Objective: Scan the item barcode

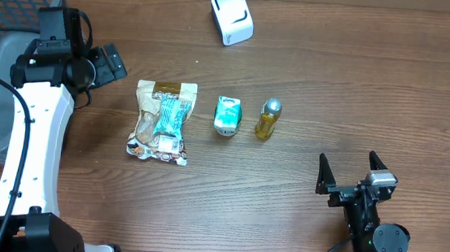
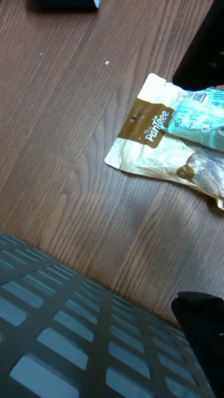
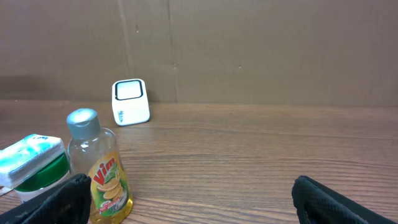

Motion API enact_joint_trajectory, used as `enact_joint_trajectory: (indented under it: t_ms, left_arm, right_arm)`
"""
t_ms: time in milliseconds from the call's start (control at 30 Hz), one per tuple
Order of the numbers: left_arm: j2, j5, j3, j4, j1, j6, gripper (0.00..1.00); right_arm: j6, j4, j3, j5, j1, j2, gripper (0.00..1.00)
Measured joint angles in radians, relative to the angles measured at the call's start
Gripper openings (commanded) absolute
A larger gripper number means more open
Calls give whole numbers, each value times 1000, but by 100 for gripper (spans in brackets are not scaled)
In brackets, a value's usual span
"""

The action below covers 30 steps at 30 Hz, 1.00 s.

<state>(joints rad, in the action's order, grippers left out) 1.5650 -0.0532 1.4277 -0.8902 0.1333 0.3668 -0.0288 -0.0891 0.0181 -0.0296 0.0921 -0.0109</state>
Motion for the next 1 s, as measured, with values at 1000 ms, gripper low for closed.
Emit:
enact_joint_trajectory:
  t_ms: [1000]
  left_arm:
    - [0, 0, 0, 0, 0, 0, 100]
  right_arm:
    - [238, -396, 456, -41, 0, -83, 100]
